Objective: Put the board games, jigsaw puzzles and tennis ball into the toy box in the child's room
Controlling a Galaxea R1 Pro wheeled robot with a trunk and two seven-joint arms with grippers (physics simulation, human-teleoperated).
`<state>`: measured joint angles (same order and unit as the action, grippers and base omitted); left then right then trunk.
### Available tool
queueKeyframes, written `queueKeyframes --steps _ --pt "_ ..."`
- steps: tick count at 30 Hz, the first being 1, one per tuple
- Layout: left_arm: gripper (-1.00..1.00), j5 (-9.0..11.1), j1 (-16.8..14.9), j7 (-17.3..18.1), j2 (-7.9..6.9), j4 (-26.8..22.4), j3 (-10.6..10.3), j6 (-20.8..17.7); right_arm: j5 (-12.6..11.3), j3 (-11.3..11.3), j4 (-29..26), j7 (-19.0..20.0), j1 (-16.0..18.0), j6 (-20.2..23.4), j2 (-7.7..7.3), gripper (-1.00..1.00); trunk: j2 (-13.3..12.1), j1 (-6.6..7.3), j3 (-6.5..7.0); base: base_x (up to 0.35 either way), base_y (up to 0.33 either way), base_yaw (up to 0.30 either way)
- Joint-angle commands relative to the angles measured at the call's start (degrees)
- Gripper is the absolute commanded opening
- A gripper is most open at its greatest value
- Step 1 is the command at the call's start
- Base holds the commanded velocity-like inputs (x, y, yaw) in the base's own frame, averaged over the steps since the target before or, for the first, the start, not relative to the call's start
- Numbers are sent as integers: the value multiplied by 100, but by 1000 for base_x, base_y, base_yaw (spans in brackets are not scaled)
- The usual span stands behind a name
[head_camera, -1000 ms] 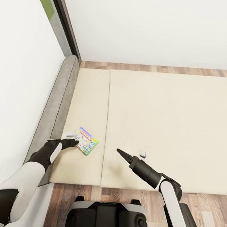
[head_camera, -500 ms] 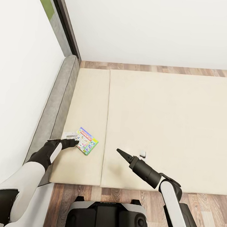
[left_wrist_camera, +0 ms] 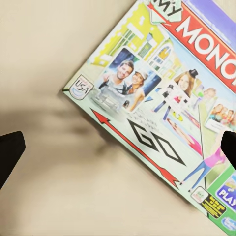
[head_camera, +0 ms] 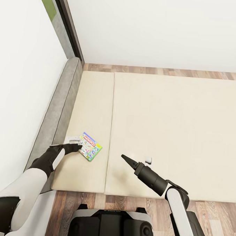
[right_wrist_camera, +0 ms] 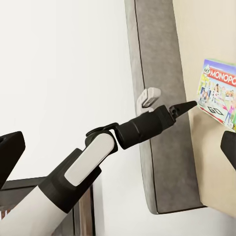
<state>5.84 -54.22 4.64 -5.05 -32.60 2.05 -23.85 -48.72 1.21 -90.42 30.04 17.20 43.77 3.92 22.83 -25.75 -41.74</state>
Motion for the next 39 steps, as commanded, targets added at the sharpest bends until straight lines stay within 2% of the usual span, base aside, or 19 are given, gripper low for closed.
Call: queueKeyframes --steps 1,6,15,26,33,39 --pt "100 58 -1 3 1 -8 15 -36 -16 -7 -2 2 3 35 3 100 9 -3 -6 0 0 0" --pt "100 52 -1 -16 8 -8 15 10 -16 -7 -2 2 3 35 3 100 9 -3 -6 0 0 0" --pt "100 41 -1 -37 18 -2 22 332 -23 0 -2 2 3 35 3 100 9 -3 -6 0 0 0" --pt "100 40 -1 -42 17 -7 27 430 -15 1 -2 -13 2 25 9 100 9 -3 -6 0 0 0" --pt "100 40 -1 -49 19 9 24 917 -19 4 11 -241 2 -41 12 100 9 -3 -6 0 0 0" --pt "100 40 1 -50 20 15 24 1026 -28 103 64 -383 2 -275 7 100 9 -3 -6 0 0 0"
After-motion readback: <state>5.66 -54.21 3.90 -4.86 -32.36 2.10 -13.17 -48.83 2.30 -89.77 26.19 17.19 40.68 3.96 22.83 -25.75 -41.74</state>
